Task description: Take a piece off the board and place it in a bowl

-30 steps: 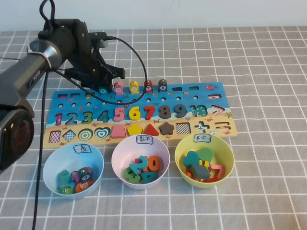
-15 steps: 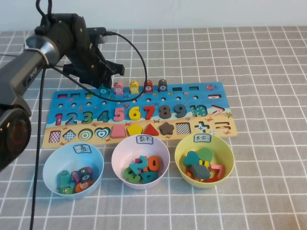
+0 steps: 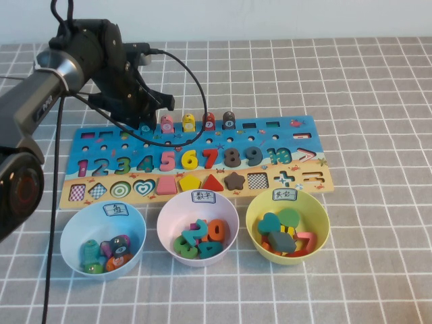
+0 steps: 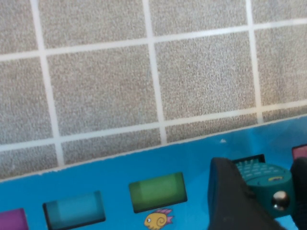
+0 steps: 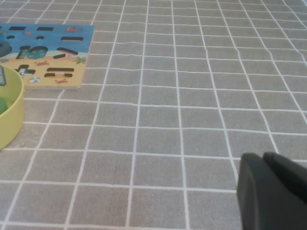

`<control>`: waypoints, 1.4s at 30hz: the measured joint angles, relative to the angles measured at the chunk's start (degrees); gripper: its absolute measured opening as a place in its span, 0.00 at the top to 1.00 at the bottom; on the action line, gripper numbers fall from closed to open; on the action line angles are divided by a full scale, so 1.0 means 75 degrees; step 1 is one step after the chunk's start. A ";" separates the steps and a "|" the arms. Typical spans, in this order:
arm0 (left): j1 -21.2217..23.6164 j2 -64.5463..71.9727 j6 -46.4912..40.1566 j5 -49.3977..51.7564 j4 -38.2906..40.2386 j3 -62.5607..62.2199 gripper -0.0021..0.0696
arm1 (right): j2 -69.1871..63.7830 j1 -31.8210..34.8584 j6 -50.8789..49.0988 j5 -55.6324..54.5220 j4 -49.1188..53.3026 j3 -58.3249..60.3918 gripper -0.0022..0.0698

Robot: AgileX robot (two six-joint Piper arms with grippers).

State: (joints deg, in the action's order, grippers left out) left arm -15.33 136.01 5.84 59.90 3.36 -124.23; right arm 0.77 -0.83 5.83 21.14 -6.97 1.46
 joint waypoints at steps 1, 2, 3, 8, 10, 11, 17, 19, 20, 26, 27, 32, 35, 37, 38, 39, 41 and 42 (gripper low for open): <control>0.0000 0.0000 0.0000 0.0000 0.0000 0.0000 0.65 | 0.0000 0.0000 0.0000 0.0000 0.0000 0.0000 0.99; 0.0000 0.0000 0.0000 0.0000 0.0000 0.0000 0.65 | 0.0000 0.0000 0.0000 0.0000 0.0000 0.0000 0.99; 0.0000 0.0000 0.0000 -0.0014 0.0000 0.0000 0.65 | 0.0000 0.0000 0.0000 0.0000 0.0000 0.0000 0.99; 0.0000 0.0000 0.0000 -0.0014 -0.0011 0.0000 0.66 | 0.0000 0.0000 0.0000 0.0000 0.0000 0.0000 0.99; 0.0000 0.0000 0.0000 -0.0014 -0.0011 0.0000 0.68 | 0.0000 0.0000 0.0000 0.0000 0.0000 0.0000 0.99; 0.0000 0.0000 0.0000 -0.0014 -0.0011 0.0000 0.69 | 0.0000 0.0000 0.0000 0.0000 0.0000 0.0000 0.99; 0.0000 0.0000 0.0000 -0.0028 -0.0011 0.0000 0.70 | 0.0000 0.0000 0.0000 0.0000 0.0000 0.0000 0.99; 0.0000 0.0000 0.0000 -0.0028 -0.0011 0.0000 0.70 | 0.0000 0.0000 0.0000 0.0000 0.0000 0.0000 0.99; 0.0000 0.0000 0.0000 -0.0028 -0.0011 0.0000 0.70 | 0.0000 0.0000 0.0000 0.0000 0.0000 0.0000 0.99; 0.0000 0.0000 0.0000 -0.0028 -0.0011 0.0000 0.70 | 0.0000 0.0000 0.0000 0.0000 0.0000 0.0000 0.99; 0.0000 0.0000 0.0000 -0.0028 -0.0011 0.0000 0.70 | 0.0000 0.0000 0.0000 0.0000 0.0000 0.0000 0.99; 0.0000 -0.0131 0.0000 0.0007 -0.0011 0.0000 0.70 | 0.0000 0.0000 0.0000 0.0000 0.0000 0.0000 0.99; 0.0000 -0.0291 -0.0015 0.0019 -0.0011 0.0000 0.70 | 0.0000 0.0000 0.0000 0.0000 0.0000 0.0000 0.99; 0.0000 -0.0388 -0.0030 0.0019 -0.0011 0.0000 0.70 | 0.0000 0.0000 0.0000 0.0000 0.0000 0.0000 0.99; 0.0000 -0.0406 -0.0030 0.0058 -0.0011 0.0000 0.70 | 0.0000 0.0000 0.0000 0.0000 0.0000 0.0000 0.99; 0.0000 -0.0442 -0.0030 0.0095 -0.0011 0.0000 0.70 | 0.0000 0.0000 0.0000 0.0000 0.0000 0.0000 0.99; 0.0000 -0.0521 -0.0083 0.0245 -0.0011 0.0000 0.70 | 0.0000 0.0000 0.0000 0.0000 0.0000 0.0000 0.99; 0.0000 -0.0580 -0.0100 0.0334 -0.0032 0.0000 0.70 | 0.0000 0.0000 0.0000 0.0000 0.0000 0.0000 0.99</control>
State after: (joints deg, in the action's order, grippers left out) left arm -15.33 131.66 5.10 62.40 3.12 -124.23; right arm 0.77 -0.83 5.83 21.14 -6.97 1.46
